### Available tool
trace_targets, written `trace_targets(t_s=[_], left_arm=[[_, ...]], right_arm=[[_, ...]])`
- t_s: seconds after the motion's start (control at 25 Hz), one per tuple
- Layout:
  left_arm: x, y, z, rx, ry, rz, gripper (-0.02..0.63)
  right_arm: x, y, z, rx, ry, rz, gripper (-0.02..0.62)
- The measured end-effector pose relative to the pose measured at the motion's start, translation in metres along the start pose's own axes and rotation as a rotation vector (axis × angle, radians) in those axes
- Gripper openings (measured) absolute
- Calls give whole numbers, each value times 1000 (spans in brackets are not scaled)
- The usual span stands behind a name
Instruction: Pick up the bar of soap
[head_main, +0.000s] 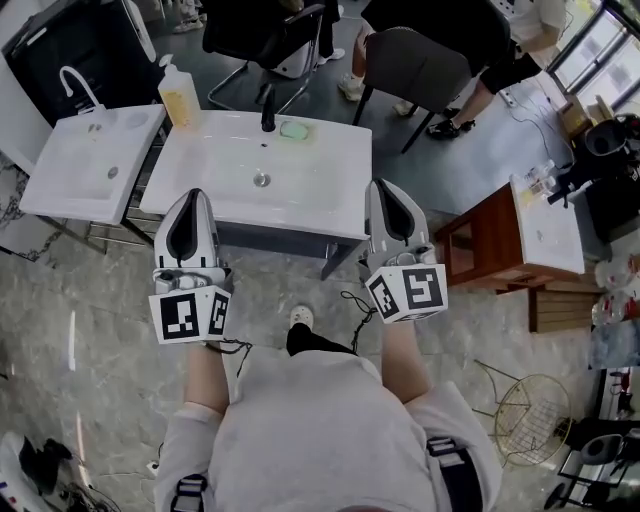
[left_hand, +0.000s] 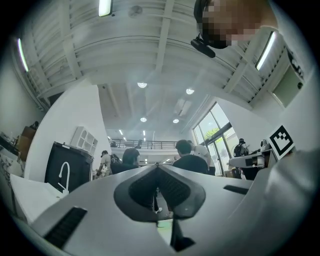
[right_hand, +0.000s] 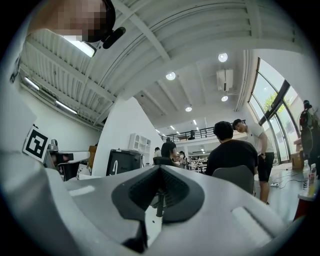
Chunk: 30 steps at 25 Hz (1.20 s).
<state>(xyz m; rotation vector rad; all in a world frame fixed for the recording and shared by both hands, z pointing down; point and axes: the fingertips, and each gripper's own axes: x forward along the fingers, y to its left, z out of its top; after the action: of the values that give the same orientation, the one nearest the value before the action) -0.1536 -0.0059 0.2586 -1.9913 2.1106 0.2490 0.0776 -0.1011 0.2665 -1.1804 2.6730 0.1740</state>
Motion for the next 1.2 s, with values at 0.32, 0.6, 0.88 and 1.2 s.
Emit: trace_targets(t_s=[0.32,0.6,0.88,1.2], left_arm=[[71,-6,-15,17,-14,15,8],[111,-2,-35,6,-4,40,8],[142,9,-60,11,38,43,8],[199,32,-83,-7,53,-15,8]], right_arm=[[60,-46,-14,4,-13,34,11],[100,-74,-36,26,2,54,11],[131,-83,-60,42,30,69,11],[181,-95,-76,36,48,25,11]])
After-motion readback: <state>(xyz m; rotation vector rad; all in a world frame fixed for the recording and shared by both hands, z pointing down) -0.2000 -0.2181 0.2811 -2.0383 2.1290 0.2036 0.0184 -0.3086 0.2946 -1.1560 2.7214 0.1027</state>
